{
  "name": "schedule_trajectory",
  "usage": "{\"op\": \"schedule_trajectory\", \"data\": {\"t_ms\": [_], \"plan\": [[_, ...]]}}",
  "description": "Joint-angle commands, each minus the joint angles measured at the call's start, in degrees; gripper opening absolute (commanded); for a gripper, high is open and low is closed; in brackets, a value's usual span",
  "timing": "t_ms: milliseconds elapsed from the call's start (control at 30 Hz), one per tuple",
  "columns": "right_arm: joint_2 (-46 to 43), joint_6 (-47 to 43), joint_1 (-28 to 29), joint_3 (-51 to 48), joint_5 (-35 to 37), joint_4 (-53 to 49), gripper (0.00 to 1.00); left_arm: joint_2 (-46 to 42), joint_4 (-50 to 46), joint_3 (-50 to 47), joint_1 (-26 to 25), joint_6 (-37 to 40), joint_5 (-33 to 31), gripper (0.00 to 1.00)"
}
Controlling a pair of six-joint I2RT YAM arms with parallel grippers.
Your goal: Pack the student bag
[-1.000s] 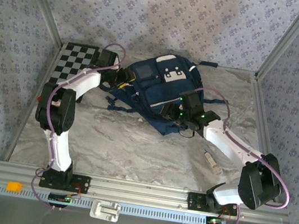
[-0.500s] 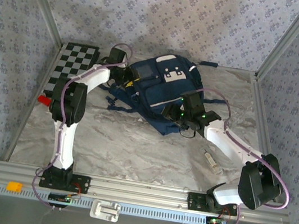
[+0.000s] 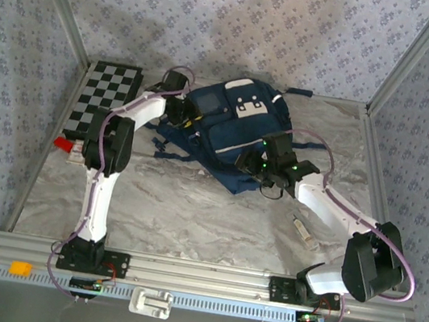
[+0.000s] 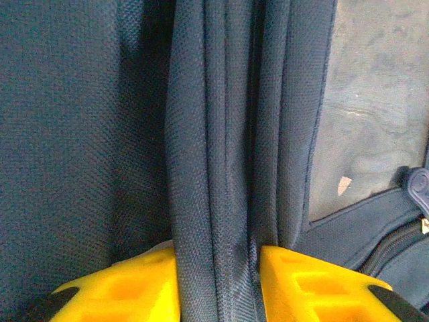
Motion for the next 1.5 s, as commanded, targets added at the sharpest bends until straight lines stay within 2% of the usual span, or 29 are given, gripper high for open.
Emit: {"op": "schedule_trajectory", "data": {"t_ms": [0, 67, 167, 400, 600, 767, 867, 1000, 1100, 1300, 1467], "plan": [[-1.2, 0.6, -0.4, -0.7, -0.7, 0.2, 0.57, 2.1, -2.0, 2.8, -1.5, -1.7, -2.1, 0.33], [-1.2, 0.6, -0.6, -0.7, -0.7, 0.2, 0.57, 2.3, -1.8, 2.6, -2.0, -2.6, -3.0, 0.29], [-1.1, 0.6, -1.0, -0.8, -0.8, 0.4, 0.57, 2.2, -1.4, 2.0, -2.3, -4.2, -4.1, 0.17], [-0.4, -0.3, -2.2, -1.1, -1.4, 0.5, 0.57, -0.2, 0.3, 1.0, -2.9, -6.6, -4.1, 0.00], [3.6, -1.8, -3.4, 0.4, -2.6, 2.9, 0.57, -5.7, 3.3, -4.7, -3.8, -9.9, -3.3, 0.00], [8.9, -5.1, -7.3, 4.5, -3.5, 3.5, 0.57, -12.9, 6.3, -14.1, -3.8, -11.8, -3.3, 0.00], [13.1, -8.5, -9.7, 9.1, -4.9, 3.3, 0.57, -17.3, 9.6, -20.6, -4.1, -14.4, -2.1, 0.00], [18.5, -11.9, -11.5, 18.9, -1.7, -2.6, 0.60, -23.0, 14.0, -28.1, -4.6, -19.0, -1.1, 0.00], [19.6, -14.5, -9.9, 24.0, 1.5, -8.3, 0.62, -25.5, 17.0, -30.6, -5.6, -21.6, -0.9, 0.00], [15.1, -13.3, -1.9, 28.2, 15.0, -24.6, 0.70, -27.6, 21.2, -32.7, -6.5, -26.8, -0.3, 0.00], [11.1, -12.1, 2.8, 28.5, 15.6, -32.8, 0.71, -29.8, 21.7, -33.0, -7.2, -28.8, -0.6, 0.00]]}}
